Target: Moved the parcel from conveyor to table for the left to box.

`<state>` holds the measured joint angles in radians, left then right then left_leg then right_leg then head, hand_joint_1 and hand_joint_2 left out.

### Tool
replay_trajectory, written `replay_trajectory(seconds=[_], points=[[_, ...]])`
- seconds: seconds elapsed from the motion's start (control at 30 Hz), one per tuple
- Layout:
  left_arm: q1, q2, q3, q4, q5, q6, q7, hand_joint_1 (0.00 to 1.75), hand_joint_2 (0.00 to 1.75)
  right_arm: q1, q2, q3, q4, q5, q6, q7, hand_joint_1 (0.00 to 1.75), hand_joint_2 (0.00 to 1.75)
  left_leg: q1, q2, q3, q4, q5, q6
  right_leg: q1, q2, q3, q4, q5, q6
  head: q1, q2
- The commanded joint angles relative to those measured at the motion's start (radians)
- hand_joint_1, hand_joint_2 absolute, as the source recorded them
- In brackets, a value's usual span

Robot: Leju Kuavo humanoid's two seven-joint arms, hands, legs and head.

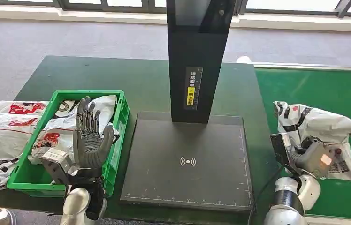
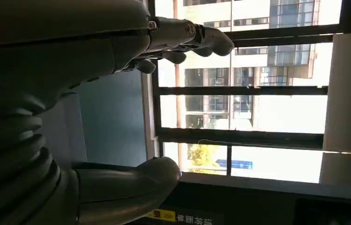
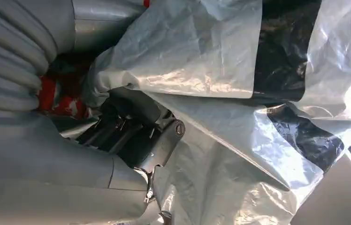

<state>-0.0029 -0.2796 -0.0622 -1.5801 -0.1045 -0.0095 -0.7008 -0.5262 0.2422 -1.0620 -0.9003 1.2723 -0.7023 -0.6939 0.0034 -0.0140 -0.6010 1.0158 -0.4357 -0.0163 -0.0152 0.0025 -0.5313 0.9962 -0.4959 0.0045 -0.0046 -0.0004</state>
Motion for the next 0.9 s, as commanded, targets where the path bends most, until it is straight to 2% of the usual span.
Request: replay_trajectory(seconds=[0.03,0.07,0.1,0.13,0.3,0.4,0.9], points=[[0.029,-0.008,0.001,0.022,0.008,0.005,0.003,0.0,1.75,0.045,-0.029,0.328,0.135,-0.271,0.022,-0.004,1.75,1.75,0.0,0.004,0.003,-0.002,0.0,0.0,0.0,0.003,0.002,-0.002,0.001,-0.001,0.0,0.0],[0.029,-0.007,0.002,0.022,0.009,0.004,0.003,0.0,1.75,0.057,-0.037,0.385,0.139,-0.311,0.037,-0.004,1.75,1.75,0.0,0.008,0.004,-0.003,0.0,0.0,0.0,0.006,0.002,-0.003,0.002,-0.001,0.0,0.0],[0.028,-0.005,0.003,0.023,0.011,0.001,0.003,0.0,1.75,0.081,-0.04,0.466,0.124,-0.363,0.078,-0.004,1.75,1.75,0.0,0.006,0.002,-0.002,-0.001,0.0,0.0,0.005,0.001,-0.002,0.001,-0.001,0.0,0.0],[0.024,-0.004,0.006,0.025,0.01,-0.005,0.003,0.0,1.75,0.124,-0.041,0.601,0.078,-0.393,0.167,-0.004,1.75,1.75,0.0,0.008,0.003,-0.003,-0.001,0.0,0.0,0.006,0.002,-0.003,0.002,-0.001,0.0,0.0],[0.017,-0.005,0.012,0.031,0.005,-0.014,0.003,0.0,1.75,0.211,0.014,0.747,-0.041,-0.398,0.209,-0.002,1.75,1.75,0.0,0.006,0.004,-0.003,-0.001,-0.001,0.0,0.005,0.002,-0.003,0.001,-0.001,0.0,0.0],[0.015,-0.006,0.012,0.035,0.006,-0.018,0.003,0.0,1.75,0.214,0.014,0.758,-0.045,-0.399,0.214,-0.001,1.75,1.75,0.0,0.003,0.001,-0.001,0.0,0.0,0.0,0.002,0.0,-0.001,0.0,-0.001,0.0,0.0],[0.013,-0.005,0.01,0.038,0.004,-0.018,0.003,0.0,1.75,0.214,0.008,0.775,-0.035,-0.397,0.224,0.003,1.75,1.75,0.0,0.004,0.004,-0.004,0.0,0.0,0.0,0.002,0.002,-0.003,0.0,-0.002,0.0,0.0]])
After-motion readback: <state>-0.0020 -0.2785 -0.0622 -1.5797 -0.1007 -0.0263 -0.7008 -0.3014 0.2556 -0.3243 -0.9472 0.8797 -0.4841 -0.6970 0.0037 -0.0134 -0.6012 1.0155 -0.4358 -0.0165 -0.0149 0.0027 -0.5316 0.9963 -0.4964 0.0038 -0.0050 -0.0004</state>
